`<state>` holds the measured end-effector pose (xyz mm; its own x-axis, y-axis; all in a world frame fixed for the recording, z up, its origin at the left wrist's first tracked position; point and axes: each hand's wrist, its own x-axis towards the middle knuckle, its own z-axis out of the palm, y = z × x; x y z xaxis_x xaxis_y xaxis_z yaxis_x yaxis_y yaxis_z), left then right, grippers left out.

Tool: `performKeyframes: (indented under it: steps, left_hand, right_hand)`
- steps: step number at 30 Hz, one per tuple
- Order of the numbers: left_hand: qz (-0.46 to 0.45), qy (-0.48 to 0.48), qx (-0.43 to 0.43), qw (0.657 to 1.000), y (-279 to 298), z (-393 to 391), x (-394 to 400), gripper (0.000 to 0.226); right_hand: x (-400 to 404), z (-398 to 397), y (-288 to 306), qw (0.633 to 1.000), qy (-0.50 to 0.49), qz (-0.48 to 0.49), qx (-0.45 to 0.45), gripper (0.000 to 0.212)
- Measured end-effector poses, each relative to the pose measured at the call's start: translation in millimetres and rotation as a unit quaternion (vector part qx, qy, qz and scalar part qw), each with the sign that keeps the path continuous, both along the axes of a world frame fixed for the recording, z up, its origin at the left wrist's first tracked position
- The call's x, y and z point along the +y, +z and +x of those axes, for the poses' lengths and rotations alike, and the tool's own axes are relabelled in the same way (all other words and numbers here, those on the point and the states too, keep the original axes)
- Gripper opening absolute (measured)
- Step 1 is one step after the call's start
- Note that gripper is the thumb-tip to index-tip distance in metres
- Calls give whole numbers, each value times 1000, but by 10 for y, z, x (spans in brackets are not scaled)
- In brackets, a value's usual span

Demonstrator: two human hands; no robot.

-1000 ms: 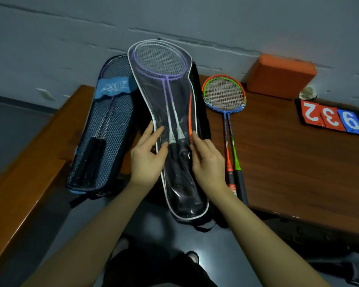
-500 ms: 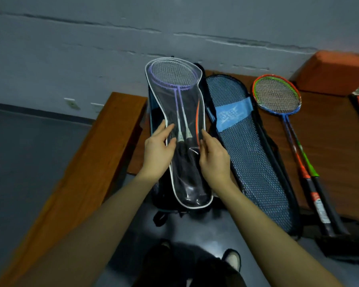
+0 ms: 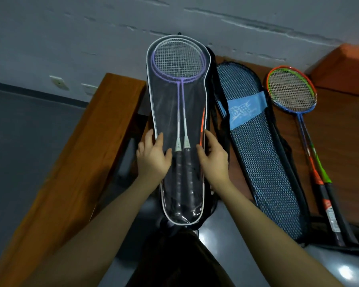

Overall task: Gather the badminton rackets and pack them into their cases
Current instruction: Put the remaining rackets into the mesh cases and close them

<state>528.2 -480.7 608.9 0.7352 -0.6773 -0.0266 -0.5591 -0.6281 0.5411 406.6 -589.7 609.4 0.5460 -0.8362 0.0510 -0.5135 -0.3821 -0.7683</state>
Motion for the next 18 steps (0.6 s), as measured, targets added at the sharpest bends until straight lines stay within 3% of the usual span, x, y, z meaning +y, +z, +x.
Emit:
performKeyframes:
  steps: [2,4,9,15,18]
  left_hand:
    - [29,-40,-63,997,-28,20,-80,53]
    - [51,-77,-66,994,-42,25,-153,50]
    - [30,-143,-142,979,-234,64,-52,43]
    - [91,-146,-131,976,-253,77,-39,52]
    - [137,-140,-119,973,-225,138,-45,61]
  right_hand:
    - [-93,96,1,1000,1,12,4,49]
    - [-122,130,-3,1000,5,1,-8,46]
    - [-2,18,-51,997,7,-75,-11,42]
    - [-63,14,-160,968,19,-190,160,41]
    - [-68,11,-162,961,73,-135,230,46]
